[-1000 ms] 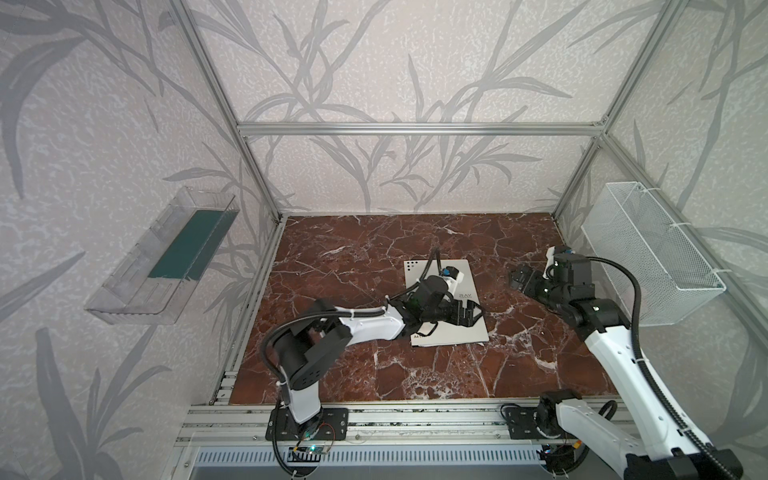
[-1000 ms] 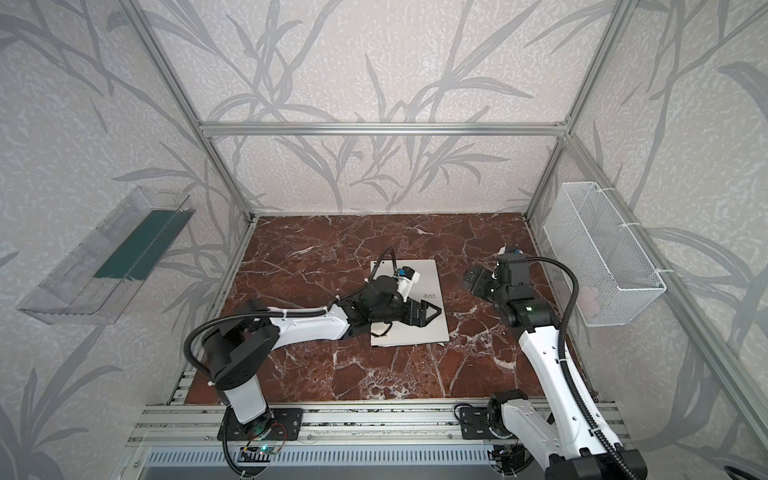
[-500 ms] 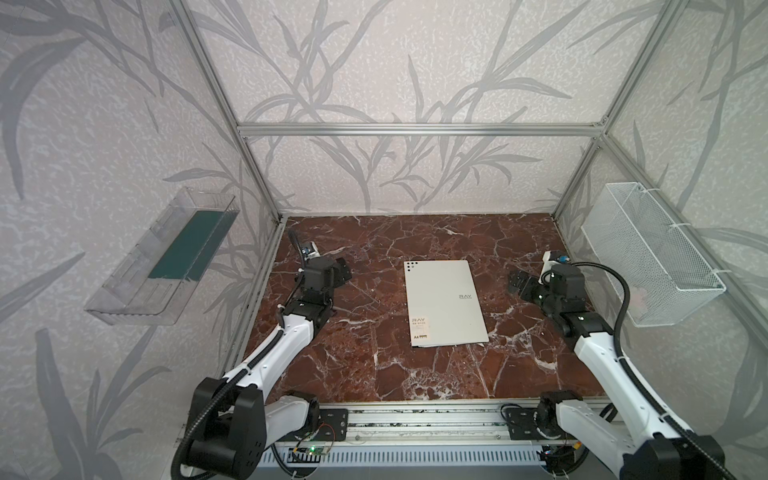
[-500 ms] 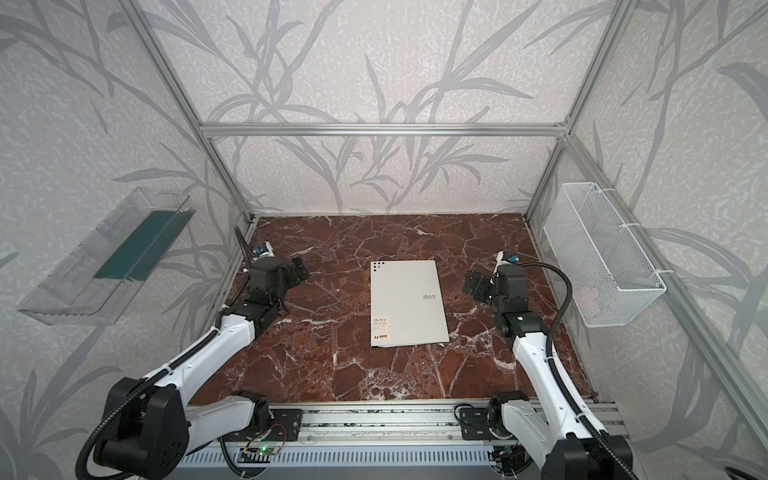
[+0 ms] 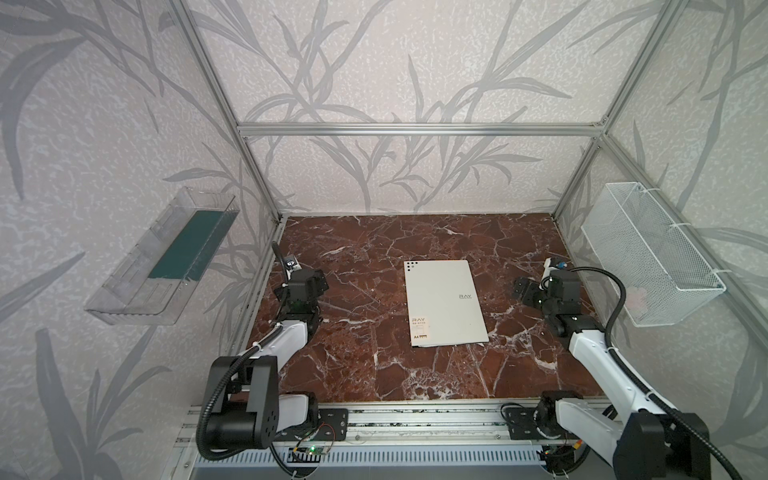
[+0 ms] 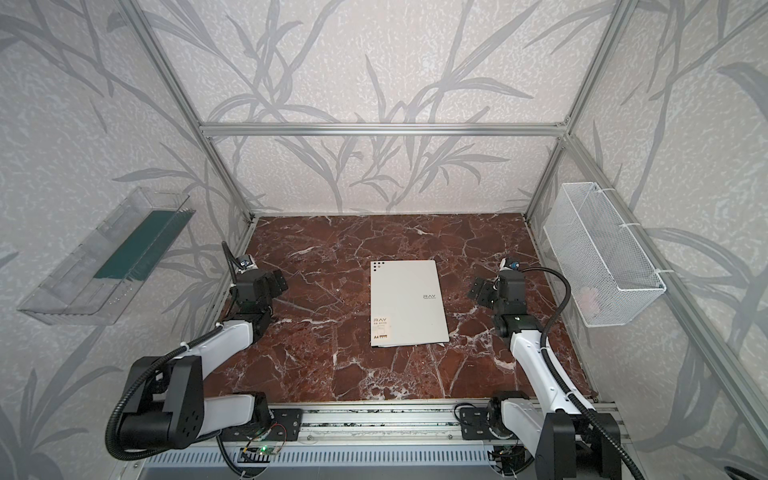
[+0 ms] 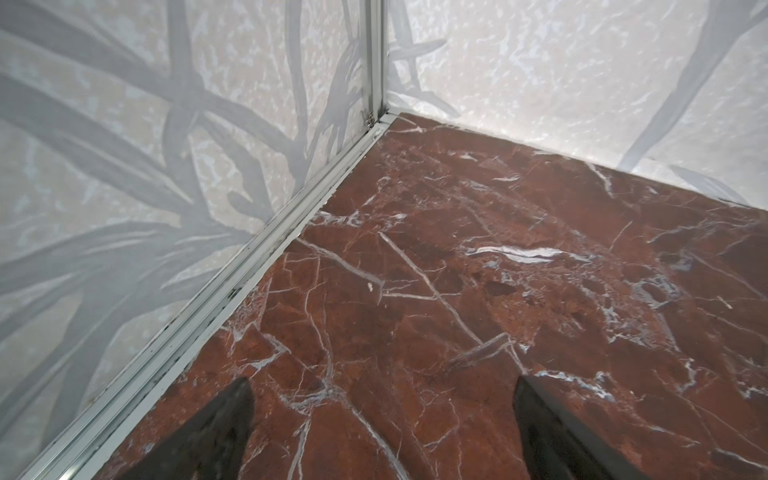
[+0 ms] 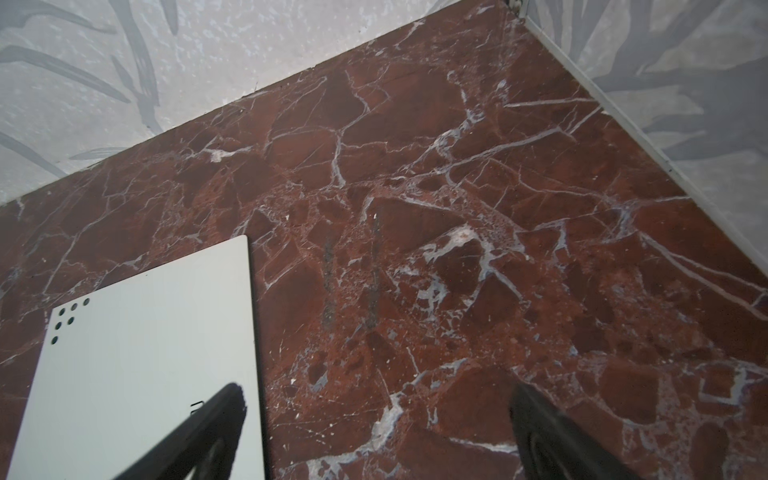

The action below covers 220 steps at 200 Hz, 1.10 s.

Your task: Put the files into the folder

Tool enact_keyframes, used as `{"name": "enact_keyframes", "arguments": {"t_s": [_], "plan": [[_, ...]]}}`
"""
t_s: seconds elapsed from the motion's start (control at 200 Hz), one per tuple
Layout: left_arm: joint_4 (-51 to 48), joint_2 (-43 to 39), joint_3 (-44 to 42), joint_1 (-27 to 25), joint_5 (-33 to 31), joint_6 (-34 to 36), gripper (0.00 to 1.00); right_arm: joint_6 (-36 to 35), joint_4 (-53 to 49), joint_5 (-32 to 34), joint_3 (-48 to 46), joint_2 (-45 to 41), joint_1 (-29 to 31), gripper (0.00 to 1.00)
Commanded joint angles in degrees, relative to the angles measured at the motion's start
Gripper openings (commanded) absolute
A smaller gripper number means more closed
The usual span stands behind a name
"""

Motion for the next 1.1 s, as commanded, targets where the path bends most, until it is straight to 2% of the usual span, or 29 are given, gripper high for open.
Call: {"name": "enact_keyframes", "arguments": {"t_s": [0.0,0.09,0.15,0.215,0.295,0.385,0.445,0.51,0.57,0.635,0.685,0.885,0.965,1.095], "plan": [[18.1,6.22,-5.66,-0.05,-3.26,4.21,0.99,-1.43,4.34,1.43,-2.26,-0.68,-0.84,0.99],[27.82,10.68,-8.13,0.13,-2.1,5.24,0.99,-1.48,7.0,1.76,-3.6,0.52,-1.03,0.99],[19.22,9.57,-5.22,0.23,0.06,4.48,0.99,-2.8,8.97,2.56,-4.61,0.85,-1.03,0.99],[12.41,11.17,-0.58,0.33,3.93,6.5,0.94,-4.76,13.29,3.4,-6.83,0.47,-1.03,0.99],[20.19,11.95,-3.7,0.32,4.52,6.6,0.99,-9.61,23.98,1.83,-11.24,-0.03,-0.91,0.99],[30.47,15.62,-7.04,0.2,4.5,8.16,0.99,-9.29,35.65,1.93,-15.79,0.87,-0.9,0.99],[25.71,14.19,-6.26,-0.03,4.64,7.83,0.99,-10.22,42.05,-0.63,-17.32,1.9,-0.59,0.99],[25.8,14.03,-6.2,-0.01,4.52,7.72,0.99,-13.25,44.18,0.76,-16.92,3.83,1.31,0.99],[30.36,15.72,-7.05,-0.07,4.74,8.43,0.99,-15.32,46.06,1.28,-16.17,7.58,2.37,0.99],[26.86,14.72,-6.26,-0.13,5.34,8.02,0.99,-15.38,51.69,0.33,-16.45,12.65,2.53,0.99],[28.13,15.01,-6.6,-0.14,5.39,8.11,0.99,-16.74,56.3,0.83,-17.13,16.44,3.37,0.99],[28.62,15.23,-6.7,-0.14,5.35,8.36,0.99,-20.88,83.6,-1.76,-20.66,35.56,5.36,0.99],[28.77,15.31,-6.72,-0.14,5.5,8.45,0.99,-20.23,73.41,-0.47,-19.05,31.3,5.39,0.99],[28.87,15.33,-6.73,-0.12,5.5,8.43,0.99,-23.2,56.87,-3.01,-10.34,30.75,6.84,0.99]]}}
